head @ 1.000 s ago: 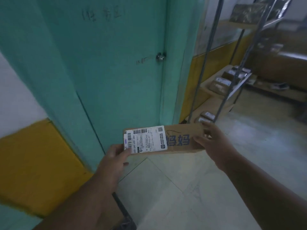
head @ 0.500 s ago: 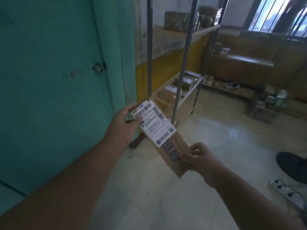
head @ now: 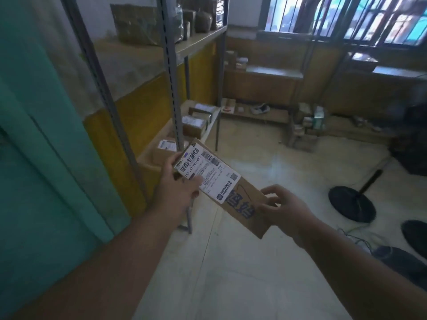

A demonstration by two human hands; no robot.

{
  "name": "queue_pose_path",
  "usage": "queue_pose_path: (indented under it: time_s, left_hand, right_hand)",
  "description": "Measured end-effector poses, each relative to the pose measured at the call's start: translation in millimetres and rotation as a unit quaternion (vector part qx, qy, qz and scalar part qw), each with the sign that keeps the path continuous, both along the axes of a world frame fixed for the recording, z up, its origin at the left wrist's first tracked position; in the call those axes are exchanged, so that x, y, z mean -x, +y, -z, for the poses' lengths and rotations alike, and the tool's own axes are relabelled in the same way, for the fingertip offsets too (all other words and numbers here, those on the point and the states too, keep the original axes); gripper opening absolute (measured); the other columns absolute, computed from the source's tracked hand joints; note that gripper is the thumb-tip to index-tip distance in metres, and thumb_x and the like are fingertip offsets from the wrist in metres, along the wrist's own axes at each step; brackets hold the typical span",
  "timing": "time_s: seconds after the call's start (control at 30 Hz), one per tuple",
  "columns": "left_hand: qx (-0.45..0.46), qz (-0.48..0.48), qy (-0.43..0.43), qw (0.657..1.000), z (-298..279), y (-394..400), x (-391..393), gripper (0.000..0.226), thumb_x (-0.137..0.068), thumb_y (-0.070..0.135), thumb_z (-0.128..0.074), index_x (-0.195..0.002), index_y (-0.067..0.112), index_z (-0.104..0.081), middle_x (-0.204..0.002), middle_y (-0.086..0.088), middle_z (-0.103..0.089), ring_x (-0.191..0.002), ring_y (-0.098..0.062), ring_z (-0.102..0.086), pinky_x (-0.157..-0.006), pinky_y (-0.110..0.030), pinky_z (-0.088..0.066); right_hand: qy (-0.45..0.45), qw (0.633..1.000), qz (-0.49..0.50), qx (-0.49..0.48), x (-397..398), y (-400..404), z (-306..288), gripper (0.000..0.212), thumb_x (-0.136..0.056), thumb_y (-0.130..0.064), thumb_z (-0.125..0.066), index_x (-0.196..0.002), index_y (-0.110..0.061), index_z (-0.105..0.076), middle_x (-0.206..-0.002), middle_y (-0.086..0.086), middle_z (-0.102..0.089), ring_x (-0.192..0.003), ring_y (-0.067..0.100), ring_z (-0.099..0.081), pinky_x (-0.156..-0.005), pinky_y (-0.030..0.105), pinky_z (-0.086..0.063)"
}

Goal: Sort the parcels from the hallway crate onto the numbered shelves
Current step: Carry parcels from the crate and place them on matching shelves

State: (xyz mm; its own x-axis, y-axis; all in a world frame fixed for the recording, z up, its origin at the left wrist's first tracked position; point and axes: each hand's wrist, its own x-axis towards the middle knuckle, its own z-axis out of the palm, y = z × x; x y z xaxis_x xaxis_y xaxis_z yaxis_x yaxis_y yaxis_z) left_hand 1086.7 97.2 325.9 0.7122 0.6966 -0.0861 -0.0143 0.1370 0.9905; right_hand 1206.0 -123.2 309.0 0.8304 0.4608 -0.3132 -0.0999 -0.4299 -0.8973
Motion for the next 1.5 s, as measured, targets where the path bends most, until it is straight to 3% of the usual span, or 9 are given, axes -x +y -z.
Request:
queue_pose_path:
  time_s: [0.23, 0.5, 0.6, 0.73, 0.87, 1.03, 1.27, 1.33, 1.5]
  left_hand:
    - [-0.009, 0.096, -0.016, 0.995, 14, -13, -168, 0.058, -0.088, 0.006, -0.073, -0.128, 0.039, -0.049, -0.117, 0.003, -0.067, -0.105, -0.022, -0.069, -0.082, -0.041, -0.062]
    - [0.040, 0.073, -0.027, 0.996, 44, -28, -349, 0.055, -0.084, 0.005, -0.076, -0.108, 0.048, -0.051, -0.121, -0.005, -0.068, -0.110, -0.023, -0.068, -0.083, -0.041, -0.060]
    - [0.046, 0.030, -0.016, 0.998, 35, -16, -403, 0.052, -0.086, 0.004, -0.074, -0.110, 0.044, -0.051, -0.116, -0.005, -0.069, -0.105, -0.020, -0.069, -0.084, -0.041, -0.060]
    - [0.036, -0.002, 0.005, 0.999, 26, 24, -456, 0.055, -0.086, 0.002, -0.074, -0.122, 0.036, -0.047, -0.115, -0.004, -0.068, -0.107, -0.020, -0.067, -0.087, -0.041, -0.059]
    - [0.025, -0.043, 0.017, 0.999, 41, 84, -500, 0.056, -0.083, 0.003, -0.077, -0.120, 0.036, -0.052, -0.116, -0.006, -0.071, -0.109, -0.021, -0.068, -0.084, -0.038, -0.060]
    - [0.032, -0.091, 0.053, 0.994, 65, 160, -596, 0.054, -0.076, 0.009, -0.084, -0.103, 0.046, -0.056, -0.107, 0.000, -0.074, -0.102, -0.019, -0.070, -0.090, -0.045, -0.059]
    - [0.071, -0.079, 0.066, 0.992, 66, 218, -720, 0.057, -0.084, 0.006, -0.077, -0.126, 0.035, -0.049, -0.103, 0.005, -0.071, -0.093, -0.014, -0.070, -0.076, -0.035, -0.061]
    - [0.067, -0.090, 0.085, 0.990, 70, 236, -748, 0.058, -0.085, 0.010, -0.077, -0.128, 0.035, -0.048, -0.104, 0.005, -0.072, -0.096, -0.017, -0.071, -0.083, -0.040, -0.061]
    - [0.072, -0.167, 0.093, 0.979, 93, 278, -807, 0.043, -0.087, 0.007, -0.074, -0.106, 0.040, -0.054, -0.111, -0.003, -0.070, -0.096, -0.019, -0.072, -0.084, -0.039, -0.061]
  right_hand:
    - [-0.017, 0.995, 0.100, 0.021, -123, -35, -5, 0.026, -0.081, -0.023, -0.081, -0.102, -0.026, -0.065, -0.101, 0.006, -0.072, -0.089, 0.026, -0.072, -0.081, 0.054, -0.059]
    - [-0.062, 0.991, 0.116, 0.021, -298, -52, 17, 0.029, -0.081, -0.033, -0.081, -0.105, -0.029, -0.065, -0.102, -0.001, -0.071, -0.088, 0.019, -0.070, -0.073, 0.038, -0.061]
    - [-0.060, 0.995, 0.077, 0.017, -370, -34, 12, 0.026, -0.081, -0.035, -0.080, -0.102, -0.032, -0.066, -0.105, -0.001, -0.068, -0.091, 0.020, -0.068, -0.075, 0.041, -0.060]
    - [-0.070, 0.997, 0.014, 0.023, -456, 12, 7, 0.021, -0.083, -0.036, -0.078, -0.101, -0.033, -0.067, -0.100, -0.004, -0.068, -0.083, 0.015, -0.068, -0.053, 0.021, -0.049]
    - [-0.065, 0.997, -0.031, 0.009, -532, 80, 29, 0.017, -0.082, -0.032, -0.080, -0.096, -0.031, -0.071, -0.098, -0.001, -0.072, -0.077, 0.015, -0.070, -0.057, 0.027, -0.052]
    - [-0.055, 0.997, -0.046, 0.016, -629, 162, 58, 0.028, -0.073, -0.049, -0.079, -0.097, -0.040, -0.070, -0.090, -0.004, -0.074, -0.080, 0.020, -0.073, -0.073, 0.047, -0.061]
    - [-0.067, 0.996, -0.047, 0.026, -755, 222, 48, 0.018, -0.084, -0.034, -0.078, -0.099, -0.029, -0.069, -0.091, -0.003, -0.075, -0.080, 0.019, -0.072, -0.066, 0.039, -0.059]
    - [-0.070, 0.996, -0.048, 0.025, -787, 241, 52, 0.018, -0.084, -0.032, -0.078, -0.098, -0.027, -0.069, -0.090, -0.003, -0.074, -0.079, 0.016, -0.072, -0.062, 0.031, -0.055]
    - [-0.070, 0.993, -0.092, 0.021, -867, 305, 75, 0.024, -0.083, -0.035, -0.078, -0.104, -0.028, -0.069, -0.094, -0.005, -0.071, -0.079, 0.012, -0.067, -0.055, 0.021, -0.045]
